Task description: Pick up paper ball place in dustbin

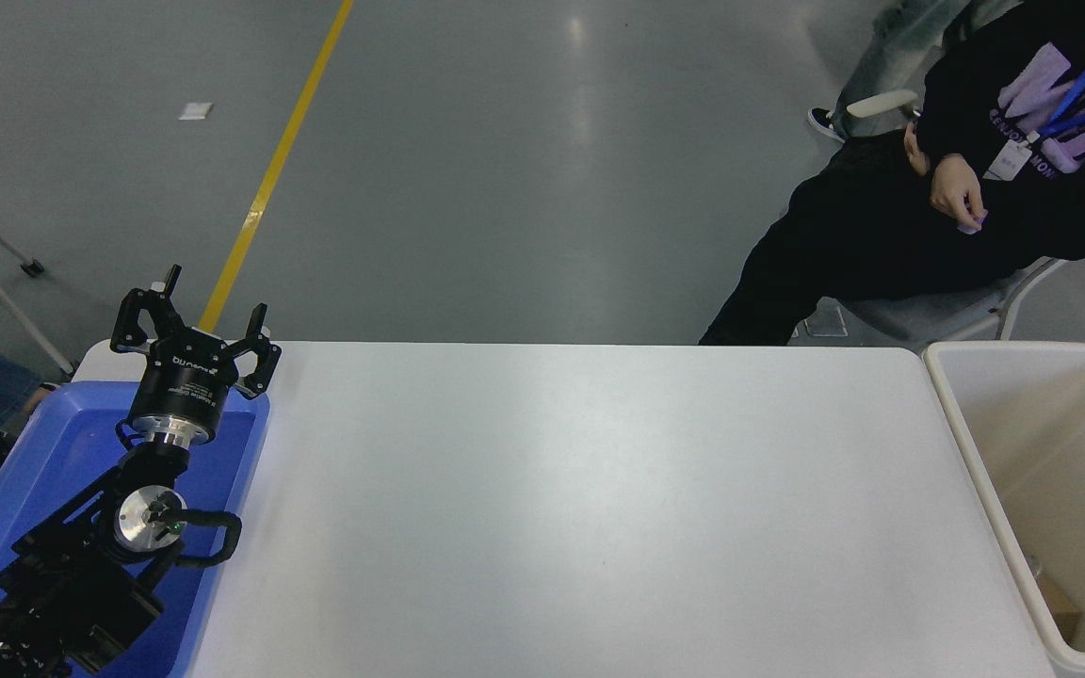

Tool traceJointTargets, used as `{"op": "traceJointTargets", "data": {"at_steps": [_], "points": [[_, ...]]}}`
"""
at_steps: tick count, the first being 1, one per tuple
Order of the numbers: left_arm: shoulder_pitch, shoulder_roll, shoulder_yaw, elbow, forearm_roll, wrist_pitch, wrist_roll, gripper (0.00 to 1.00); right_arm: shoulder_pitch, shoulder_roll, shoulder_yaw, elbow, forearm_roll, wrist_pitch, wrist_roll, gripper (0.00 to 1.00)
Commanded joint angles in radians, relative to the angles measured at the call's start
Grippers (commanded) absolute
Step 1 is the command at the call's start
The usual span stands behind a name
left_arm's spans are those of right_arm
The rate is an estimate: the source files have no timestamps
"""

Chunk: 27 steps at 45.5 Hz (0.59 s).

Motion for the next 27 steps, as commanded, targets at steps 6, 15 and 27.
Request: {"op": "traceJointTargets", "data": {"at_steps": [6, 15, 27], "points": [[0.001, -0.001, 0.000, 0.000, 0.000, 0.000, -0.001, 0.98, -0.247, 0.191, 0.002, -0.318, -0.058, -0.086, 0.075, 0.00], [0.001, -0.001, 0.000, 0.000, 0.000, 0.000, -0.001, 0.98, -0.250, 0.194, -0.007, -0.322, -0.058, -0.088, 0.075, 0.00], [0.001, -0.001, 0.000, 0.000, 0.000, 0.000, -0.001, 0.98, -0.248, 0.194, 0.004, -0.322, -0.053, -0.095, 0.072, 0.00]]}}
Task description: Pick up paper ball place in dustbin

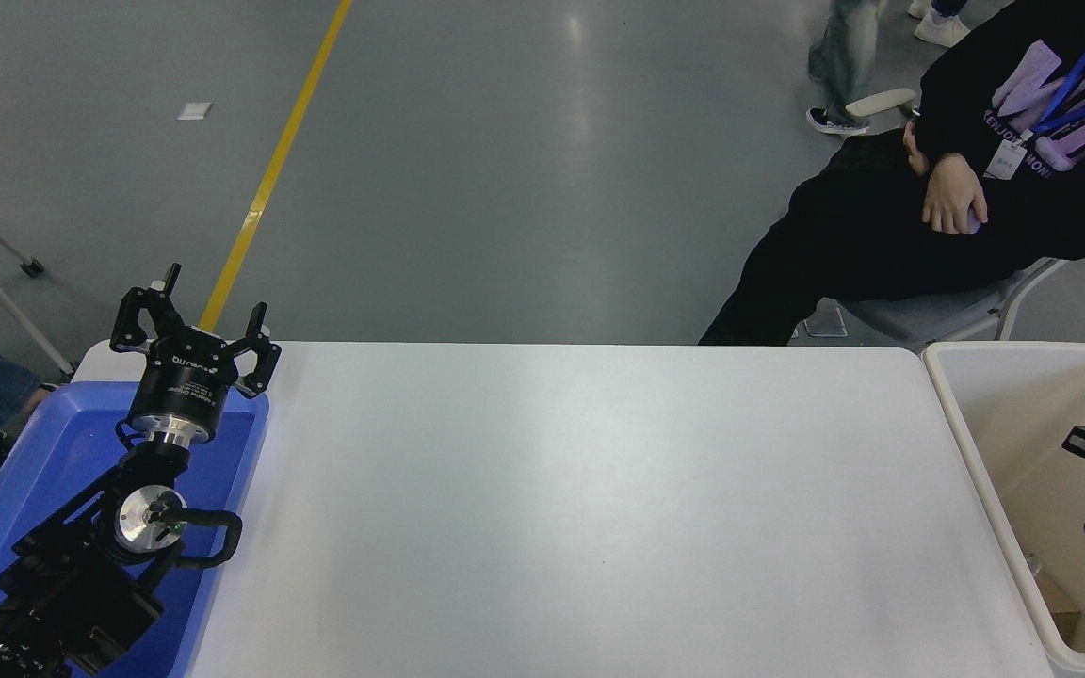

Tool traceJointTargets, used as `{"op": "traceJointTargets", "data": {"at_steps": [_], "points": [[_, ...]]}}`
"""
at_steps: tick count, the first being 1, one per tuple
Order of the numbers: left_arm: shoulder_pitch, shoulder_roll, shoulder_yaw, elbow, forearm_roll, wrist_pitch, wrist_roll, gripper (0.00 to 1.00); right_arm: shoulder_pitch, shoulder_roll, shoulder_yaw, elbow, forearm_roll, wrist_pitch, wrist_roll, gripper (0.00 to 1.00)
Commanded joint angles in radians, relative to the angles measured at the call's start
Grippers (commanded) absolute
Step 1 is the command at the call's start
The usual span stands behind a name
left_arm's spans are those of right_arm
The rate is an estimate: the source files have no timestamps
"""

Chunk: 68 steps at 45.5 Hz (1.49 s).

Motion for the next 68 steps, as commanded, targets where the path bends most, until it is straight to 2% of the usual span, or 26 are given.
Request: {"op": "traceJointTargets", "data": {"at_steps": [1, 3, 6, 10, 12, 16, 21, 43, 46, 51, 55, 58, 63, 68], "points": [[0.000, 0.001, 0.000, 0.000, 0.000, 0.000, 0.000, 0.98, -0.014, 0.012, 0.006, -0.018, 0.002, -0.018, 0.002, 0.00], [0.000, 0.001, 0.000, 0.000, 0.000, 0.000, 0.000, 0.98, -0.014, 0.012, 0.008, -0.018, 0.004, -0.034, 0.004, 0.22], [0.000, 0.001, 0.000, 0.000, 0.000, 0.000, 0.000, 0.98, -0.014, 0.005, 0.008, -0.013, 0.005, -0.071, 0.004, 0.47], [0.000, 0.001, 0.000, 0.000, 0.000, 0.000, 0.000, 0.98, -0.015, 0.003, 0.009, -0.007, 0.008, -0.116, 0.002, 0.72], [0.000, 0.001, 0.000, 0.000, 0.000, 0.000, 0.000, 0.98, -0.015, 0.003, 0.012, -0.004, 0.011, -0.119, 0.002, 0.77], [0.000, -0.001, 0.000, 0.000, 0.000, 0.000, 0.000, 0.98, -0.015, 0.001, 0.028, -0.004, 0.013, -0.120, 0.002, 0.78], [0.000, 0.001, 0.000, 0.000, 0.000, 0.000, 0.000, 0.98, -0.015, 0.001, 0.041, -0.004, 0.013, -0.125, 0.002, 0.86], [-0.002, -0.001, 0.002, 0.000, 0.000, 0.000, 0.001, 0.98, 0.023, -0.023, 0.115, 0.057, 0.015, -0.123, 0.002, 0.90], [-0.002, -0.001, 0.002, 0.000, 0.000, 0.000, 0.001, 0.98, 0.057, -0.066, 0.136, 0.079, 0.016, -0.117, 0.002, 0.99], [-0.002, -0.001, 0.002, 0.000, 0.000, 0.000, 0.003, 0.98, 0.146, -0.159, 0.126, 0.245, 0.030, -0.114, -0.001, 1.00], [-0.003, -0.001, 0.002, 0.000, 0.000, 0.000, 0.003, 0.98, 0.265, -0.274, 0.097, 0.428, 0.038, -0.105, -0.001, 1.00], [-0.003, -0.001, 0.002, 0.000, 0.000, -0.002, 0.004, 0.98, 0.403, -0.354, -0.009, 0.604, 0.053, -0.090, -0.001, 1.00], [-0.002, -0.001, 0.002, -0.002, 0.000, -0.002, 0.004, 0.98, 0.607, -0.381, -0.262, 0.775, 0.074, -0.085, -0.001, 1.00], [-0.003, -0.001, 0.002, -0.002, 0.000, -0.002, 0.004, 0.98, 0.799, -0.345, -0.521, 0.937, 0.074, -0.085, 0.001, 1.00]]}}
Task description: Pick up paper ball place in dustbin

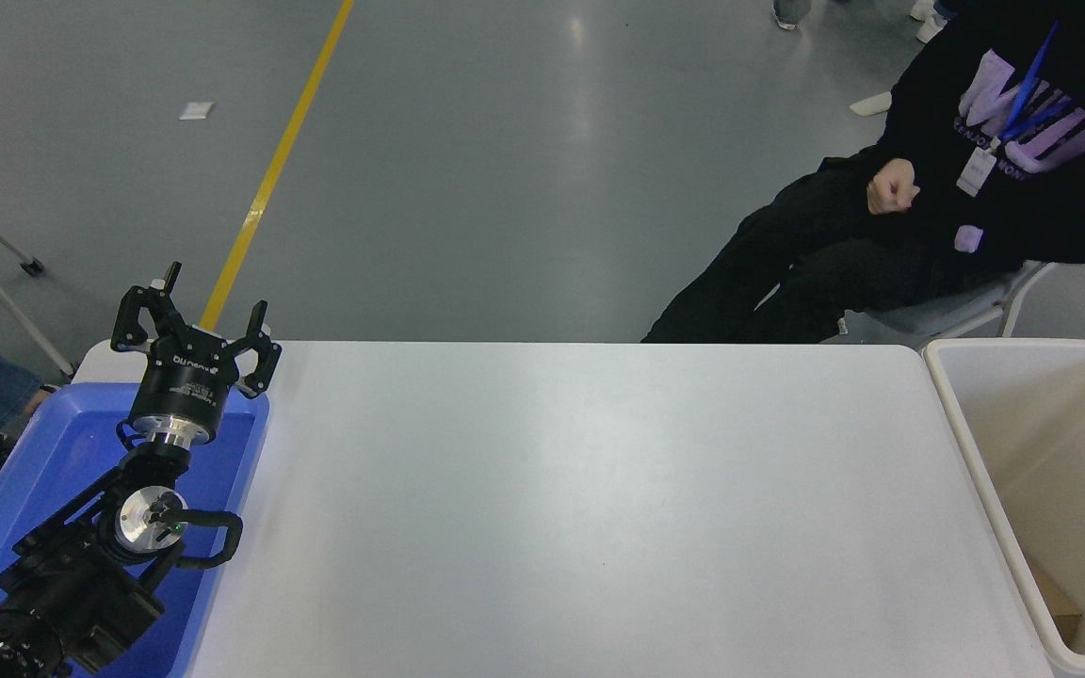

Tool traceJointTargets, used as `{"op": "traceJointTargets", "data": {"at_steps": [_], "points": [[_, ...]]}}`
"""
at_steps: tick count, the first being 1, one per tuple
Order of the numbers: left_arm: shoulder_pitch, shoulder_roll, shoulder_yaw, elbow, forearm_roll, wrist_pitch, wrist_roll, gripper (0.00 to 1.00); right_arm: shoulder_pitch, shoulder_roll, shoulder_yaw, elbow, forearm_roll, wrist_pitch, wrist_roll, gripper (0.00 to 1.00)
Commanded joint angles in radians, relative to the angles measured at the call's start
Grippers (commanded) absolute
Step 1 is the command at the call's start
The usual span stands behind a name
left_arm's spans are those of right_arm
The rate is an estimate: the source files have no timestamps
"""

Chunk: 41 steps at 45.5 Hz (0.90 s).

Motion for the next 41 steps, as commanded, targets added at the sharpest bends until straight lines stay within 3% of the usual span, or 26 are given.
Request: {"op": "traceJointTargets", "data": {"at_steps": [1, 6, 13, 17, 22, 26, 41], "points": [[0.001, 0.000, 0.000, -0.001, 0.000, 0.000, 0.001, 0.98, 0.408, -0.042, -0.435, 0.396, 0.022, 0.012, 0.001, 1.00], [0.001, 0.000, 0.000, 0.000, 0.000, 0.000, 0.001, 0.98, 0.528, -0.030, -0.476, 0.539, 0.025, 0.054, -0.001, 1.00], [0.001, 0.000, 0.000, 0.000, 0.000, 0.001, 0.001, 0.98, 0.725, 0.002, -0.547, 0.676, 0.026, 0.251, -0.001, 1.00], [0.001, 0.000, 0.000, 0.000, 0.000, 0.001, 0.001, 0.98, 0.879, 0.032, -0.579, 0.734, 0.026, 0.470, -0.001, 1.00], [0.002, 0.000, 0.000, 0.000, 0.000, 0.001, 0.001, 0.98, 1.006, 0.145, -0.578, 0.737, 0.026, 0.833, -0.001, 1.00], [0.002, 0.000, 0.000, 0.000, 0.000, 0.001, 0.001, 0.98, 1.060, 0.211, -0.535, 0.739, 0.029, 1.024, -0.001, 1.00], [0.002, 0.000, 0.000, 0.000, 0.000, 0.001, 0.001, 0.98, 1.290, 0.338, -0.369, 0.740, 0.069, 1.038, -0.001, 1.00]]}}
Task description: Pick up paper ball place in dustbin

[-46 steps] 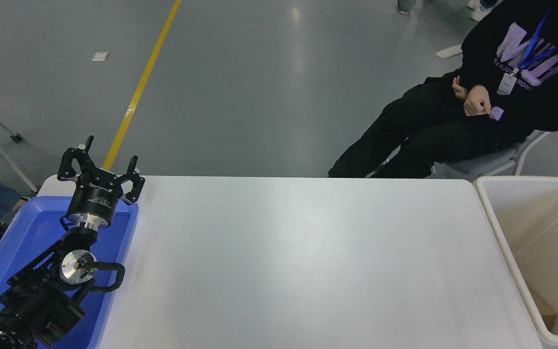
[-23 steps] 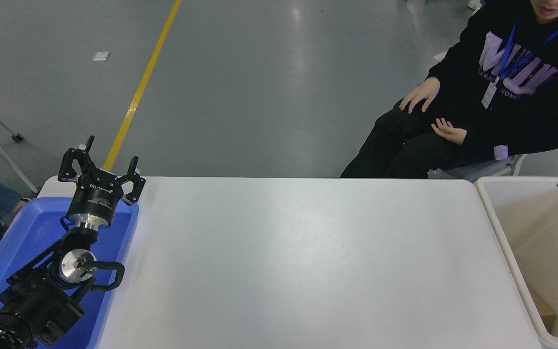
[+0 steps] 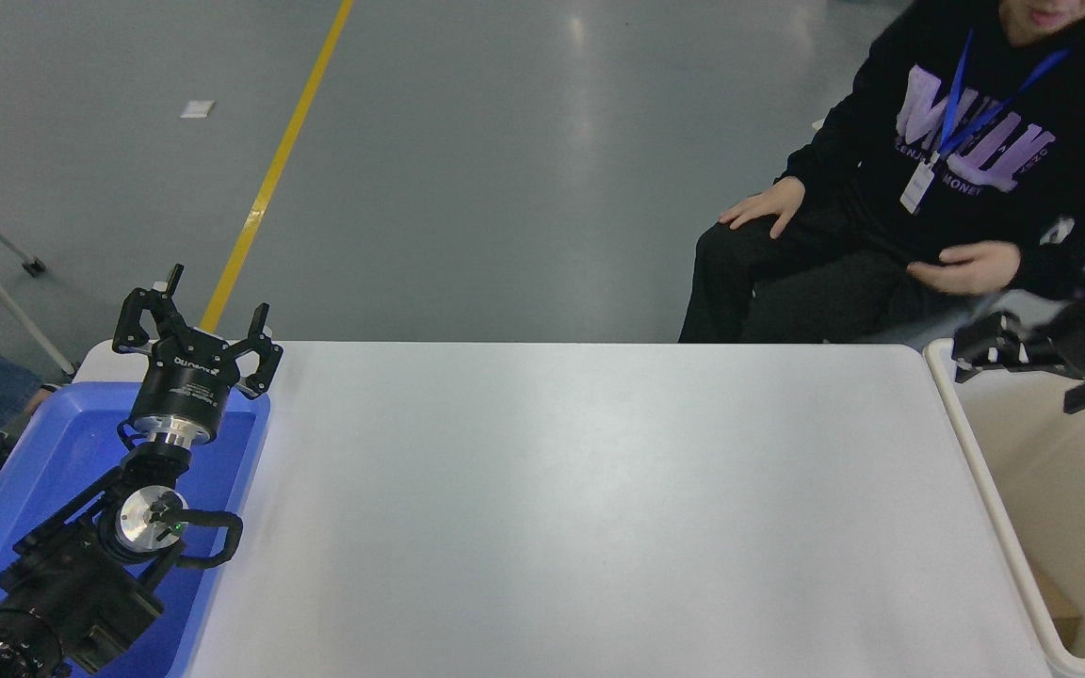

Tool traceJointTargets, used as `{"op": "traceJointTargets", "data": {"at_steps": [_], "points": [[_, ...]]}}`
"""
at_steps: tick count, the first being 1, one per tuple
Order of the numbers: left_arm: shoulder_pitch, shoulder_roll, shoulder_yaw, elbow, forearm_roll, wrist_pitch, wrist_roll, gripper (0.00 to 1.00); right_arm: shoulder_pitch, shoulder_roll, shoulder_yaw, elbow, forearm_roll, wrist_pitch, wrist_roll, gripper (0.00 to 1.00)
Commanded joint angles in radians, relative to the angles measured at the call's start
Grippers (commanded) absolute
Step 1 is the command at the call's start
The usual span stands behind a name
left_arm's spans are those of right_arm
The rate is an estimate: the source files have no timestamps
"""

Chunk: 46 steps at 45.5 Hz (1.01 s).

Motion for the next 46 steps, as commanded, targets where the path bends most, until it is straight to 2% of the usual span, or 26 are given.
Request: {"op": "traceJointTargets", "data": {"at_steps": [1, 12, 46], "points": [[0.000, 0.000, 0.000, 0.000, 0.000, 0.000, 0.000, 0.98, 0.216, 0.092, 0.070, 0.018, 0.023, 0.107, 0.000, 1.00], [0.000, 0.000, 0.000, 0.000, 0.000, 0.000, 0.000, 0.98, 0.359, 0.102, 0.072, 0.018, 0.023, 0.107, 0.000, 1.00], [-0.001, 0.000, 0.000, 0.000, 0.000, -0.002, 0.000, 0.98, 0.160, 0.197, 0.093, 0.001, 0.022, 0.107, -0.002, 1.00]]}}
